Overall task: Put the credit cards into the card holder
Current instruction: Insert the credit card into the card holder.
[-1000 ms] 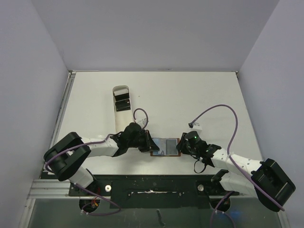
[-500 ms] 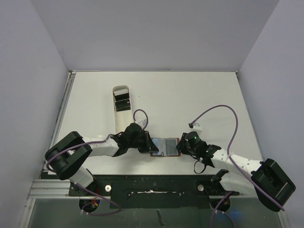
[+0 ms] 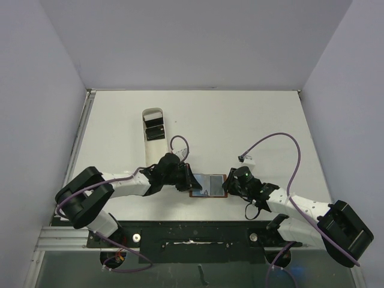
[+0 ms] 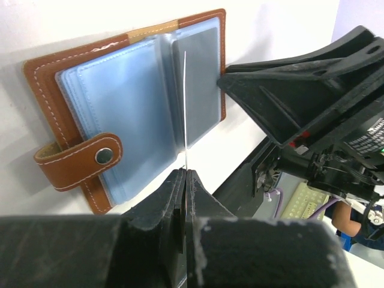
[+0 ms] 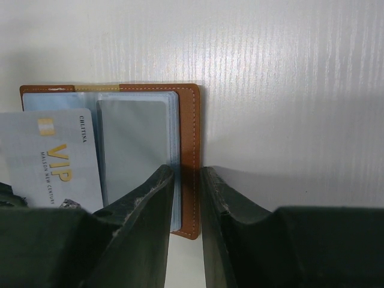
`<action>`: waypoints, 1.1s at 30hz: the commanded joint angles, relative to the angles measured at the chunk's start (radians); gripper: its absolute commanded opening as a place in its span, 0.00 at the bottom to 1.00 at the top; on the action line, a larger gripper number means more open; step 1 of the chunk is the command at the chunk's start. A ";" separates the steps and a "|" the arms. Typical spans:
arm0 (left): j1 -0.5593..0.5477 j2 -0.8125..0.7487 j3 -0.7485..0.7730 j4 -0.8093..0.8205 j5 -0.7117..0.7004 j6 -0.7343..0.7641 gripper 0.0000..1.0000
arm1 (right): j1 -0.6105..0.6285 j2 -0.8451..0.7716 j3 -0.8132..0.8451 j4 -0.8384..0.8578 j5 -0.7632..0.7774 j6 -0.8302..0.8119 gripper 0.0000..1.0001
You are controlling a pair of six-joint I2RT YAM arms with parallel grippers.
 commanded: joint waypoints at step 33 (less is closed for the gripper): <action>-0.004 0.079 0.061 -0.048 -0.038 -0.029 0.00 | 0.027 -0.034 -0.008 -0.026 0.048 -0.008 0.24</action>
